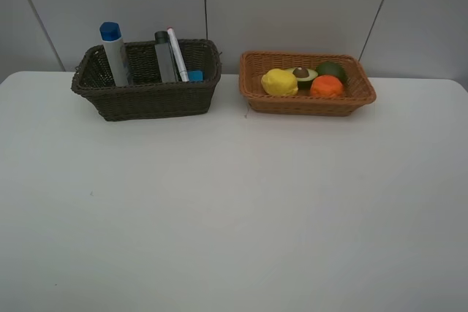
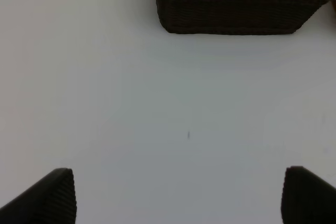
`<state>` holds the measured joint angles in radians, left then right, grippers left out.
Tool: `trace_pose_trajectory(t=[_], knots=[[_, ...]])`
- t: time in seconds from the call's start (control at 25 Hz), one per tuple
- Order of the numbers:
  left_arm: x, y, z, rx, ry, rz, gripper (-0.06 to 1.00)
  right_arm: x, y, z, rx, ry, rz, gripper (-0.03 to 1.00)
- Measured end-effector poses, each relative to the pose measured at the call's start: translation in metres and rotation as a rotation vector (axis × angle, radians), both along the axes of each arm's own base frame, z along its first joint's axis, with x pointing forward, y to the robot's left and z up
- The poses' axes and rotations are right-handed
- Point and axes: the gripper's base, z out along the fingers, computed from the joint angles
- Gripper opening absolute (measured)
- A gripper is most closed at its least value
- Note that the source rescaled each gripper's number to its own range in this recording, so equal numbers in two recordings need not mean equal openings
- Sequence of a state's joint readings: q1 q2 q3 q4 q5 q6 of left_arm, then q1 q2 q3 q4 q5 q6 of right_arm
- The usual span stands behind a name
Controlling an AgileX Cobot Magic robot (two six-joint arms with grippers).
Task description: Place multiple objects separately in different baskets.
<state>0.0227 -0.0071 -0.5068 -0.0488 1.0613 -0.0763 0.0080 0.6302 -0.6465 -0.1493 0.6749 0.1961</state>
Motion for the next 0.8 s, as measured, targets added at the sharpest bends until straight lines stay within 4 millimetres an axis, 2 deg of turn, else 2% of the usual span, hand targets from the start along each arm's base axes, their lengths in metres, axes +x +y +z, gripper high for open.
trace_pose_trajectory(t=[0.08, 0.2, 0.4, 0.52, 0.8], knots=[[0.0, 0.0, 0.0, 0.0, 0.0, 0.0, 1.0, -0.037, -0.001, -0.001, 0.003, -0.031, -0.016, 0.99], [0.0, 0.0, 0.0, 0.0, 0.0, 0.0, 1.0, -0.079, -0.003, -0.004, 0.01, -0.064, -0.036, 0.99], [0.0, 0.0, 0.0, 0.0, 0.0, 0.0, 1.0, -0.129, -0.005, -0.016, 0.021, -0.108, -0.061, 0.99], [0.0, 0.0, 0.0, 0.0, 0.0, 0.0, 1.0, -0.141, -0.006, -0.021, 0.02, -0.124, -0.07, 0.99], [0.0, 0.0, 0.0, 0.0, 0.0, 0.0, 1.0, -0.133, -0.006, -0.03, 0.015, -0.123, -0.064, 0.99]])
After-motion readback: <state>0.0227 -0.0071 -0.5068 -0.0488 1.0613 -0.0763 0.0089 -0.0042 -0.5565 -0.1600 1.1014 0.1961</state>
